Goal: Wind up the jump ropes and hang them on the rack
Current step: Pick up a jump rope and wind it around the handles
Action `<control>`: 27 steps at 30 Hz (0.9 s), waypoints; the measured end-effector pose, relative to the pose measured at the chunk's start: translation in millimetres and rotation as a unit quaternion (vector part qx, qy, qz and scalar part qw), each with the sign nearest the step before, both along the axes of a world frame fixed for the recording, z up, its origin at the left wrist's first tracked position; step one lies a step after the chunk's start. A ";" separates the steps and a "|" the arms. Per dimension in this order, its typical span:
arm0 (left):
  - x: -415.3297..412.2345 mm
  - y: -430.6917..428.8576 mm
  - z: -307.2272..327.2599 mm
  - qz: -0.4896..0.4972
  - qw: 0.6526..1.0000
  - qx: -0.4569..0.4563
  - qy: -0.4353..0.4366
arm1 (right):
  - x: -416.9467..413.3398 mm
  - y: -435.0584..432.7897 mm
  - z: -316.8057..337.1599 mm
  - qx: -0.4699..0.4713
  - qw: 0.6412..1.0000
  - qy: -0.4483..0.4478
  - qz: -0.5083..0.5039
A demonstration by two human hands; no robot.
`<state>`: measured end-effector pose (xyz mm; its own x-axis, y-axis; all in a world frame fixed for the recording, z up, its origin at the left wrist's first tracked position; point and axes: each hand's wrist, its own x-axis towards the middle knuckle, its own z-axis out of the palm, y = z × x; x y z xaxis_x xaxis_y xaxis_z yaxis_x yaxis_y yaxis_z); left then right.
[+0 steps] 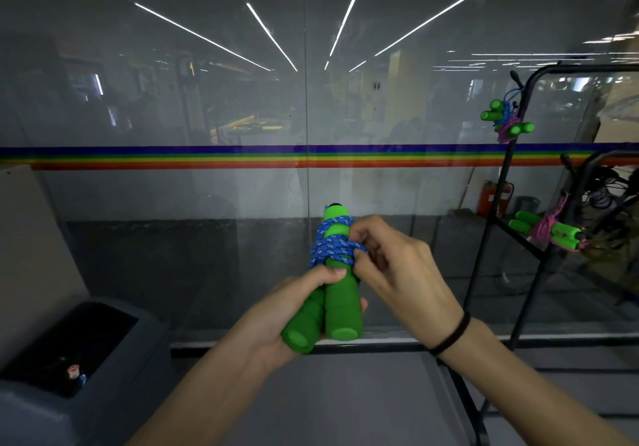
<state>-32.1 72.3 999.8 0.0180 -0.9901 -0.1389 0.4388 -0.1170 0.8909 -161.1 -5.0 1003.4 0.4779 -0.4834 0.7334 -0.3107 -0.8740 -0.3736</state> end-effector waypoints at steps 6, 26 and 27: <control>14.9 -9.9 -13.3 0.025 1.000 -0.006 -0.010 | 2.6 3.6 -4.1 0.168 0.976 -0.104 0.096; 17.0 -2.7 -27.9 0.018 0.999 0.012 -0.031 | 12.2 -18.0 2.1 0.376 0.887 -0.226 0.145; 18.2 -1.6 -30.7 0.021 1.000 0.012 -0.018 | 11.6 -17.9 1.2 0.387 0.880 -0.230 0.151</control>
<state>-13.9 70.6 969.0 0.0656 -0.9849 -0.1604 0.4109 -0.1199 0.9038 -149.6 -22.9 1004.6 0.4093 -0.8253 0.3889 0.2313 -0.3185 -0.9193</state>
